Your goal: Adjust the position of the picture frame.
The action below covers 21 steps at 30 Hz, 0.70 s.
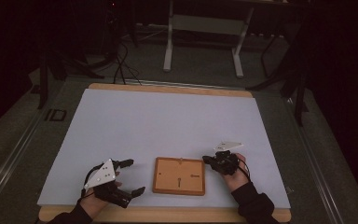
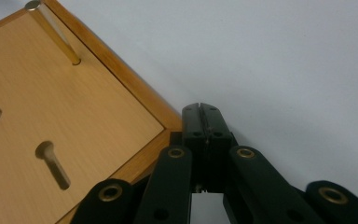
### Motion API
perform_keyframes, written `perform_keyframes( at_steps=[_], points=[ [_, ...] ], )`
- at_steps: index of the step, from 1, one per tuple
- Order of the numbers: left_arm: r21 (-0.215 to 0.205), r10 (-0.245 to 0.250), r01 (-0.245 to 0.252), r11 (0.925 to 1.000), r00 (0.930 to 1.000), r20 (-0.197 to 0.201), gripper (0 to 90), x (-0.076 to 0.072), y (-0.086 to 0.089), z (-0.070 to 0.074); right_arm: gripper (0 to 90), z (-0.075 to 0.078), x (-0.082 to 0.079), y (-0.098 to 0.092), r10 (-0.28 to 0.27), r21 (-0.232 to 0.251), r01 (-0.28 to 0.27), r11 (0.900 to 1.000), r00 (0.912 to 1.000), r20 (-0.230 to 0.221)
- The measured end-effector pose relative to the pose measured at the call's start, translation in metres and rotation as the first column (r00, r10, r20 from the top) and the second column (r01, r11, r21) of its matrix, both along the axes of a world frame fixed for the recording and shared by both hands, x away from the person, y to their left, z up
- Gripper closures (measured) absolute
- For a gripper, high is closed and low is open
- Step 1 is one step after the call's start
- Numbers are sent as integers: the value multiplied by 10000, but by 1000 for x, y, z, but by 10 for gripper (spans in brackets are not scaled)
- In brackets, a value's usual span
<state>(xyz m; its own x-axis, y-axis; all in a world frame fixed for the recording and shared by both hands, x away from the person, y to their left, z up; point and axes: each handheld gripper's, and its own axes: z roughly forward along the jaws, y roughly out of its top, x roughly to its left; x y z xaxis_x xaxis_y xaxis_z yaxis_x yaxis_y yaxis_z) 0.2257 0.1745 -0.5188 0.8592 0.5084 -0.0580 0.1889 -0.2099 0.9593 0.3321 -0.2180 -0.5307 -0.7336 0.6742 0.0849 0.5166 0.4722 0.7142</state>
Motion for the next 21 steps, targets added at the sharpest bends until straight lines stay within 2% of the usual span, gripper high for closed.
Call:
perform_keyframes(
  at_steps=[8,11,13,15,17,18,21],
  points=[
    [-13,-32,32,10000,10000,-50,0,1,-1,-1,900,-2,5,6,0,14,0,10000,10000,-75],
    [-55,-57,57,10000,9999,-84,0,2,-2,-1,900,-3,7,8,104,-56,-104,9999,9999,29],
    [-18,-50,50,10000,10000,-83,0,2,-2,0,899,-3,8,9,114,-104,-113,9999,9999,128],
    [232,-6,8,9997,10000,-56,0,3,-3,0,898,0,8,7,106,-147,-102,9998,9995,299],
    [387,82,-81,9992,10000,-27,0,4,-3,1,887,3,7,3,5,-54,-3,10000,9993,370],
    [226,106,-104,9997,9999,-68,0,7,-3,2,870,4,7,1,-24,36,23,10000,9993,373],
    [188,97,-93,9998,9998,-174,0,11,-3,5,822,8,5,-2,-54,141,47,9999,9989,460]
  ],
)
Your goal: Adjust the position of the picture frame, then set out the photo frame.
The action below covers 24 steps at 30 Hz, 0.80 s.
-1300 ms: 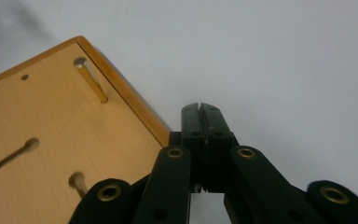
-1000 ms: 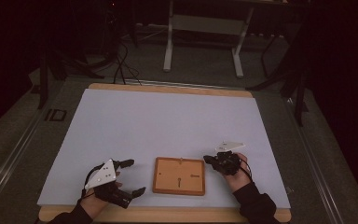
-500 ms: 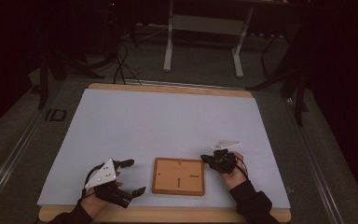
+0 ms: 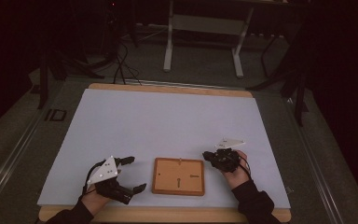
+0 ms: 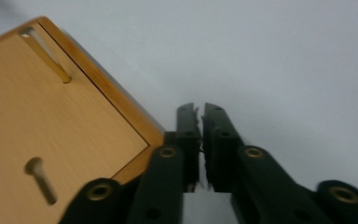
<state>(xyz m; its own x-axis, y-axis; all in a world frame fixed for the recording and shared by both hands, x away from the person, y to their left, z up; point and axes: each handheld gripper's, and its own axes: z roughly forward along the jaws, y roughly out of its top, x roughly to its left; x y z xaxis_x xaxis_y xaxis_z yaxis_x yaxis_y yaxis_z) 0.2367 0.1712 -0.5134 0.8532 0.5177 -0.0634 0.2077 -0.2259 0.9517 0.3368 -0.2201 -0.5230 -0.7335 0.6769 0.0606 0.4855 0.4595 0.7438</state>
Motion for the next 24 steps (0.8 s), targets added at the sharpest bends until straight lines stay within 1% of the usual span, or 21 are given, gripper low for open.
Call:
perform_keyframes(
  at_steps=[1,2,3,5,6,7,8,9,10,11,12,13,14,17,18,19,20,21,22,23,24],
  points=[
    [0,0,0,10000,10000,0,0,0,0,0,822,0,0,0,0,0,0,10000,10000,0],
    [181,50,-46,9998,9997,-225,0,4,-2,3,733,6,-4,-3,30,247,-33,9997,9999,132],
    [252,49,-40,9997,9993,-378,0,7,-3,5,719,7,-5,-4,59,302,-64,9995,9998,188],
    [106,-105,113,9999,9968,-790,0,13,-6,6,701,9,-7,-4,73,273,-81,9996,9996,284],
    [106,-105,113,9999,9968,-790,0,13,-6,6,701,9,-7,-4,73,273,-81,9996,9996,284],
    [-44,-333,331,9994,9940,-1044,0,18,-10,6,667,11,-8,-5,76,311,-87,9995,9994,340],
    [-95,-461,453,9989,9928,-1108,0,21,-12,5,659,13,-12,-5,170,324,-185,9993,9989,447],
    [-28,-710,712,9975,9882,-1355,0,27,-18,5,627,16,-15,-6,167,360,-187,9992,9983,550],
    [-28,-710,712,9975,9882,-1355,1,27,-18,5,627,17,-17,-7,198,376,-221,9990,9980,592],
    [69,-928,947,9955,9857,-1404,0,31,-23,5,623,18,-19,-7,179,388,-204,9990,9977,647],
    [69,-928,947,9955,9857,-1404,11,31,-23,5,623,18,-19,-7,179,388,-204,9990,9977,647],
    [224,-1091,1133,9933,9841,-1403,31,36,-28,6,614,20,-21,-8,196,425,-225,9988,9974,688],
    [224,-1091,1133,9933,9841,-1403,33,36,-28,6,606,21,-23,-9,174,419,-205,9989,9972,724],
    [164,-1299,1336,9909,9812,-1427,49,43,-36,6,589,22,-28,-10,215,493,-256,9985,9965,814],
    [224,-1367,1409,9898,9813,-1353,70,47,-40,7,575,23,-29,-10,241,537,-285,9982,9965,801],
    [224,-1367,1409,9898,9813,-1353,72,47,-40,7,575,23,-29,-10,241,537,-285,9982,9965,801],
    [324,-1481,1532,9877,9810,-1252,74,51,-45,6,557,23,-32,-10,254,566,-301,9979,9963,818],
    [324,-1481,1532,9877,9810,-1252,94,51,-45,6,557,23,-32,-10,254,566,-301,9979,9963,818],
    [419,-1587,1646,9855,9802,-1184,110,54,-51,6,537,24,-35,-10,303,626,-355,9974,9961,825],
    [407,-1706,1765,9835,9780,-1200,130,55,-53,5,537,24,-37,-10,336,658,-392,9971,9959,841],
    [407,-1706,1765,9835,9780,-1200,153,55,-53,5,537,24,-37,-10,336,658,-392,9971,9959,841]
  ],
)
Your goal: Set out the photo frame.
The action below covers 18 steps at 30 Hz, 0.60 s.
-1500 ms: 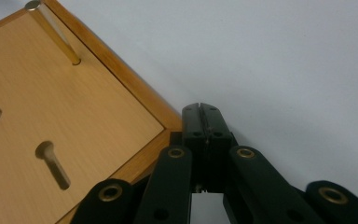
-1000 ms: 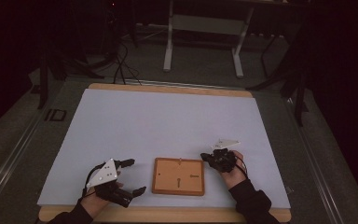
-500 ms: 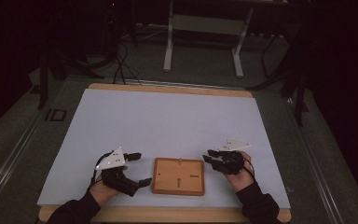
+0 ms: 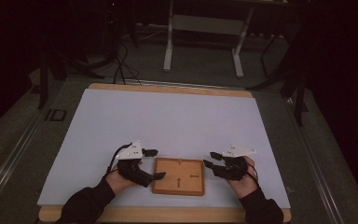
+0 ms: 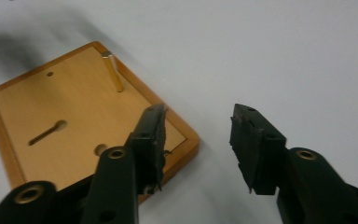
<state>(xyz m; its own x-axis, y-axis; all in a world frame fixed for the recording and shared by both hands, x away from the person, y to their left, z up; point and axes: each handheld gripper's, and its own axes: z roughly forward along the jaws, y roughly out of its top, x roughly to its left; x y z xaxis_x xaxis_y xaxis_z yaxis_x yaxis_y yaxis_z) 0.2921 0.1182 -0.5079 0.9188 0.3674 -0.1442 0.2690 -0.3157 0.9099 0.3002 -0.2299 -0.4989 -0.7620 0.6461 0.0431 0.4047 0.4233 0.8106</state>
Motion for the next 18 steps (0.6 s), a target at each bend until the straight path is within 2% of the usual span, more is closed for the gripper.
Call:
perform_keyframes(
  at_steps=[3,6,12,13,15,18],
  points=[
    [172,-329,329,9993,9995,14,199,4,-8,-2,536,2,-6,0,39,56,-39,10000,10000,-3],
    [298,-432,432,9986,9991,-17,264,9,-16,-5,534,4,-13,0,82,47,-82,10000,9999,109],
    [534,-325,329,9980,9994,-81,355,15,-27,-9,532,7,-21,0,175,13,-175,9998,9996,223],
    [711,-169,176,9973,9998,-103,392,19,-32,-11,530,8,-26,0,231,-9,-231,9997,9993,301],
    [729,-121,130,9973,9998,-132,429,21,-33,-12,528,8,-30,-1,238,10,-238,9997,9991,355],
    [920,-60,73,9957,9999,-138,464,24,-36,-14,525,8,-33,-1,301,31,-302,9995,9991,286]
  ],
)
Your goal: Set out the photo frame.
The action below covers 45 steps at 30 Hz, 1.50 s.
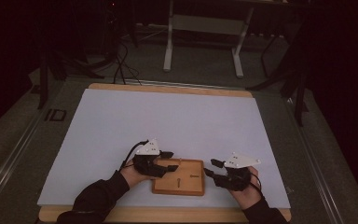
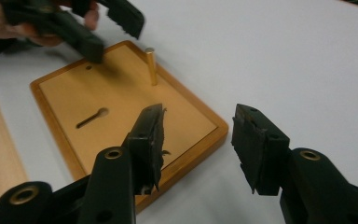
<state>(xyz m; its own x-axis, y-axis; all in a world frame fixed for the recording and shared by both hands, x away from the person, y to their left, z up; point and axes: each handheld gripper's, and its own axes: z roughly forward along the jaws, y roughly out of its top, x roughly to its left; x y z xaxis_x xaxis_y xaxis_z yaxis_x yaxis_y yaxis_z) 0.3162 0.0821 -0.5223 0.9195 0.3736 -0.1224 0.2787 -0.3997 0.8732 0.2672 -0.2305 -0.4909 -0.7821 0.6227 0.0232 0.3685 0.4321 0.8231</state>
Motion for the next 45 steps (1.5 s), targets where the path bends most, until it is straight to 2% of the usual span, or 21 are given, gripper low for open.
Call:
perform_keyframes(
  at_steps=[2,9,12,19,25,26,29,34,37,39,40,41,43,45],
  points=[
    [93,-80,79,9999,9999,72,507,2,-2,-1,525,-1,-4,1,84,-59,-84,9999,10000,-37],
    [136,-210,208,9997,9995,215,563,8,-11,1,525,-3,-12,1,201,-100,-201,9997,9998,-41],
    [320,-286,281,9991,9994,172,602,11,-17,-2,525,-4,-14,1,256,-71,-257,9996,9996,-135],
    [293,-388,384,9988,9992,124,675,14,-22,-4,509,-8,-19,4,492,-254,-497,9984,9986,-206],
    [336,-554,545,9980,9981,277,734,14,-27,-5,499,-8,-25,5,876,-560,-869,9946,9961,113],
    [337,-504,492,9982,9980,369,771,14,-27,-6,495,-8,-27,6,923,-728,-903,9932,9954,244],
    [315,-425,416,9986,9987,281,817,15,-26,-6,481,-8,-29,7,1061,-908,-1027,9906,9938,341],
    [433,-402,389,9983,9988,275,833,15,-27,-5,473,-9,-37,11,1410,-1641,-1245,9786,9857,928],
    [447,-420,411,9982,9989,201,837,16,-26,-5,468,-9,-44,14,1788,-2168,-1464,9652,9741,1385],
    [378,-448,448,9983,9990,17,836,18,-26,-5,447,-9,-49,15,2057,-2533,-1605,9540,9649,1632],
    [357,-467,468,9983,9989,-25,836,18,-26,-5,447,-9,-49,15,2057,-2533,-1605,9540,9649,1632],
    [349,-478,485,9982,9986,-213,835,20,-26,-5,441,-9,-54,17,2236,-2848,-1674,9439,9584,1775],
    [342,-518,527,9980,9983,-256,834,21,-25,-4,440,-9,-59,18,2399,-3049,-1763,9359,9529,1853],
    [292,-561,579,9979,9967,-590,833,24,-25,-4,439,-9,-63,19,2544,-3458,-1747,9219,9461,2002]
  ],
)
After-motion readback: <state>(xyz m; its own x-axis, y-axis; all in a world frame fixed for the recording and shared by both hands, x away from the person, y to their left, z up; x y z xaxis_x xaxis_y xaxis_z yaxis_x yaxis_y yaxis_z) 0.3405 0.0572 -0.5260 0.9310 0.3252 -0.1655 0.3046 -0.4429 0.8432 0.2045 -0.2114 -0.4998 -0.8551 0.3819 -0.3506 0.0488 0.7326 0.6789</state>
